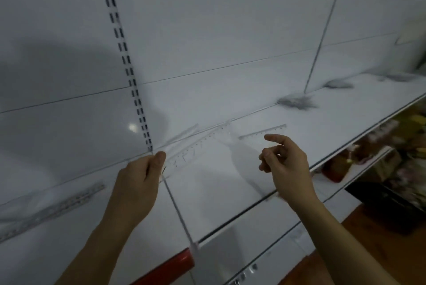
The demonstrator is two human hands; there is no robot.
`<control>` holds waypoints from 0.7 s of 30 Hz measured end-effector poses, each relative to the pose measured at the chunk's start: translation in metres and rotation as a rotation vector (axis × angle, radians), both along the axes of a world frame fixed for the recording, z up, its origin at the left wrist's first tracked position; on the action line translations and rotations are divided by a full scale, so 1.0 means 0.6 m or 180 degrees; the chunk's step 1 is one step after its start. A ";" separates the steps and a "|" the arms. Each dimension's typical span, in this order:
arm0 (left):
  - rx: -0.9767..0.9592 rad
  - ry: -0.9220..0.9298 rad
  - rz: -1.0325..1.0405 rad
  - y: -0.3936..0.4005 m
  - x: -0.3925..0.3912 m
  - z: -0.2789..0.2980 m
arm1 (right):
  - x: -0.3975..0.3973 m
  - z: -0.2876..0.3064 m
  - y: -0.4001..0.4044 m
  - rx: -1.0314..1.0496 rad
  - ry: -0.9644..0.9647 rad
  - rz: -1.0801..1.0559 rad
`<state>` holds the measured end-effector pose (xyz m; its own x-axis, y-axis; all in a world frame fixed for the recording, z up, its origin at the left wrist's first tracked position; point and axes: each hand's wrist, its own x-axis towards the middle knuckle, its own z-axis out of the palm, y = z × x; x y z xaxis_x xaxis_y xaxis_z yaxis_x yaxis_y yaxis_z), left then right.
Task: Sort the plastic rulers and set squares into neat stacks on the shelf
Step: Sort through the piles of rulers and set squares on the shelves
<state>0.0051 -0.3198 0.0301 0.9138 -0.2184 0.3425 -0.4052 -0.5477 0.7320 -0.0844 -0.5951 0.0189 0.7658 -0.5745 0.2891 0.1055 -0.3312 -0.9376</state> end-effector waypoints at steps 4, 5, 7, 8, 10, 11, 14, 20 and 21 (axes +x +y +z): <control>-0.0450 0.0483 -0.0268 -0.166 -0.001 -0.022 | -0.058 -0.006 -0.151 0.0150 0.0164 -0.0113; -0.0607 0.0647 -0.0336 -0.208 -0.001 -0.025 | -0.069 -0.009 -0.185 0.0137 0.0188 -0.0154; -0.0739 0.0877 -0.0506 -0.289 -0.001 -0.028 | -0.089 -0.016 -0.249 0.0132 0.0239 -0.0225; -0.0725 0.0924 -0.0581 -0.326 -0.003 -0.026 | -0.098 -0.018 -0.277 0.0166 0.0255 -0.0256; -0.0760 0.0959 -0.0666 -0.391 -0.004 -0.019 | -0.111 -0.017 -0.326 0.0276 0.0249 -0.0338; -0.0801 0.0957 -0.0683 -0.421 -0.002 -0.013 | -0.115 -0.014 -0.349 0.0328 0.0232 -0.0364; -0.0815 0.0897 -0.0717 -0.495 0.015 0.002 | -0.110 -0.001 -0.409 0.0428 0.0254 -0.0306; -0.0500 0.0664 -0.0819 -0.588 0.076 0.008 | -0.043 0.009 -0.506 0.0462 0.0443 -0.0142; -0.0506 0.0663 -0.0789 -0.601 0.089 0.009 | -0.026 0.009 -0.519 0.0436 0.0464 -0.0107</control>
<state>0.0588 -0.6805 0.0353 0.8936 -0.4010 0.2019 -0.3445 -0.3241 0.8811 -0.0999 -0.9067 0.0244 0.7735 -0.6267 0.0939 -0.0438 -0.2006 -0.9787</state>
